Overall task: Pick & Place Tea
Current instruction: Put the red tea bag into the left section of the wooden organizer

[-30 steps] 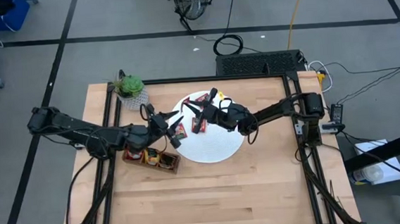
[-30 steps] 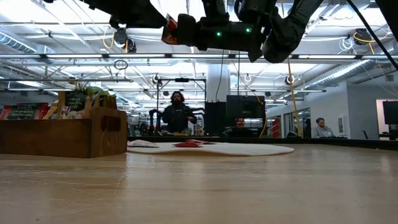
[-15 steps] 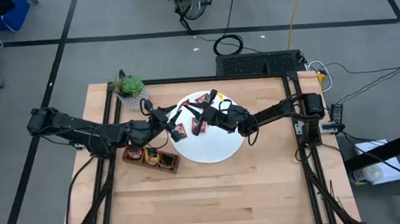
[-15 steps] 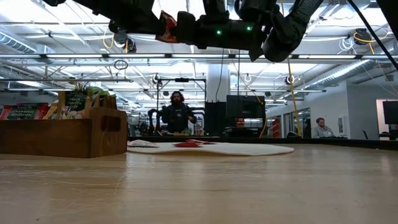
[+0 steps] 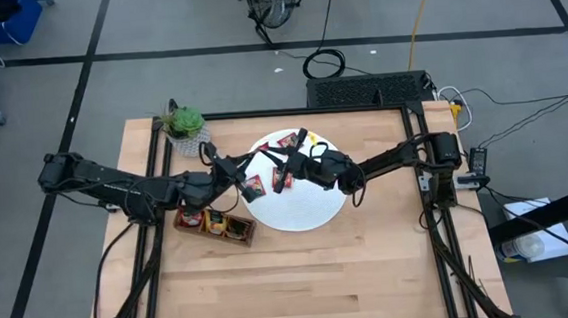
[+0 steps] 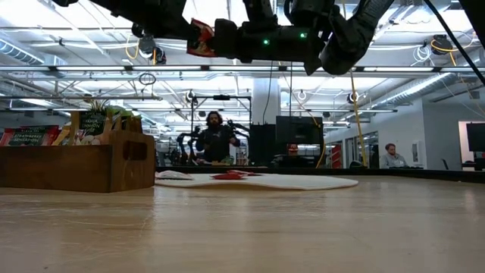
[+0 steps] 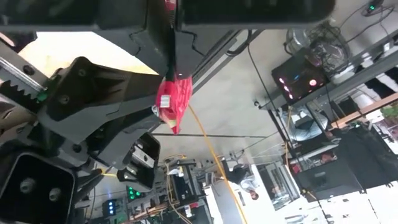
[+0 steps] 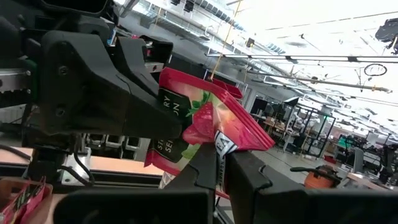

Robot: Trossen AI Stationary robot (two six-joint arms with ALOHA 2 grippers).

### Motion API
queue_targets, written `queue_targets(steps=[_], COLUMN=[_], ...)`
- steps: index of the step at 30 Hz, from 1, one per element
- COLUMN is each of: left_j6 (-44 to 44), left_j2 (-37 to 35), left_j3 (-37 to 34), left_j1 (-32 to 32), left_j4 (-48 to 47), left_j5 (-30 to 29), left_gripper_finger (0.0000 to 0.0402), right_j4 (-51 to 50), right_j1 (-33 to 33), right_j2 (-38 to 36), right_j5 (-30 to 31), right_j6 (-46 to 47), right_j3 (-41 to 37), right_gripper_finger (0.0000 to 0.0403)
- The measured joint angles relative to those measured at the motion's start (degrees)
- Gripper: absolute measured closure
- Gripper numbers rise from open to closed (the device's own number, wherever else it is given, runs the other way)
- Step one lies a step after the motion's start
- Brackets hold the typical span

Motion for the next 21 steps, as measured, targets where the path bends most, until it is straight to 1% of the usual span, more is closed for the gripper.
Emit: queue_targets(steps=[4,7,11,17,21], left_j6=[0.15,0.15,0.15,0.29,1.95], left_j2=[0.0,0.0,-0.02,-0.09,-0.09], left_j3=[0.0,0.0,0.0,0.0,0.0], left_j1=[0.0,-0.02,-0.04,-0.15,-0.6], left_j4=[-0.38,-0.88,-1.56,-2.82,-3.0], left_j5=[-1.77,-3.2,-3.34,-3.34,-4.48], left_gripper_finger=[0.0376,0.0358,0.0345,0.0358,0.0386], right_j4=[-0.07,-0.11,-0.33,-0.35,-0.35], right_j1=[0.0,0.0,-0.04,-0.04,-0.02], right_j2=[0.0,0.0,0.0,0.02,0.02], right_j5=[0.17,1.67,1.7,1.68,1.63], right_j6=[-1.17,-1.27,-1.57,-1.58,-1.58], right_j3=[0.0,0.0,0.0,0.0,0.0], right_gripper_finger=[0.0395,0.0395,0.0395,0.0395,0.0395])
